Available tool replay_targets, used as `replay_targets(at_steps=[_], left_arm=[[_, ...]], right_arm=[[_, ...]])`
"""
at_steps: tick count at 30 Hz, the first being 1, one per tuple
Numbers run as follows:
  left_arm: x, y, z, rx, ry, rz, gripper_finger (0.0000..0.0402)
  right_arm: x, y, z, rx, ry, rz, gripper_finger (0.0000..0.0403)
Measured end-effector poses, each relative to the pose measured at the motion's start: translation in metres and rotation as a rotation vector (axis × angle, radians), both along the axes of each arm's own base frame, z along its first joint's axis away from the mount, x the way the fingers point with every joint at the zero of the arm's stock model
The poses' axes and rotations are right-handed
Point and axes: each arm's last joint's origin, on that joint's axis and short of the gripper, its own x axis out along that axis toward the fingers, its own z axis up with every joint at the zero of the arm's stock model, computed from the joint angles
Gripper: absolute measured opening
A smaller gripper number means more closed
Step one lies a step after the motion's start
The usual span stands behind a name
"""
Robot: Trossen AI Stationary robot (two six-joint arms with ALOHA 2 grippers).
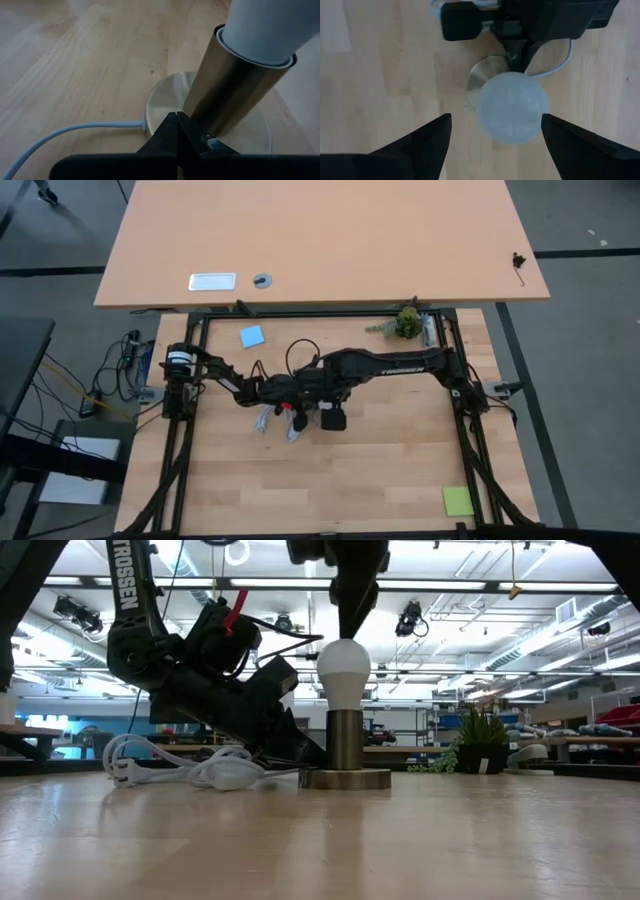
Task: Screw lightbulb
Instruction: Remove the light bulb from the lamp
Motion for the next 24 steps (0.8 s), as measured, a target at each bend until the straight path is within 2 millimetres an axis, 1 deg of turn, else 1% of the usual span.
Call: replay_targets(at_steps=[6,12,16,21,24], left_arm=[[0.000,0.000,0.000,-0.020,-0.003,0.012,0.0005],[-0.002,0.000,0.007,-0.020,0.010,0.015,0.0025],[-0.011,0.000,0.013,-0.001,0.027,0.029,0.0030],[-0.024,0.000,0.016,0.029,0.031,0.052,0.0031],[-0.028,0.000,0.018,0.029,0.028,0.052,0.0031]], right_arm=[[-0.008,0.001,0.021,-0.012,0.003,0.078,0.0308],[-0.009,0.011,0.025,-0.082,-0.018,0.122,0.0296],[-0.011,0.017,0.029,-0.128,-0.047,0.139,0.0293],[-0.012,0.022,0.043,-0.129,-0.143,0.145,0.0293],[-0.010,0.025,0.046,-0.146,-0.188,0.143,0.0293]])
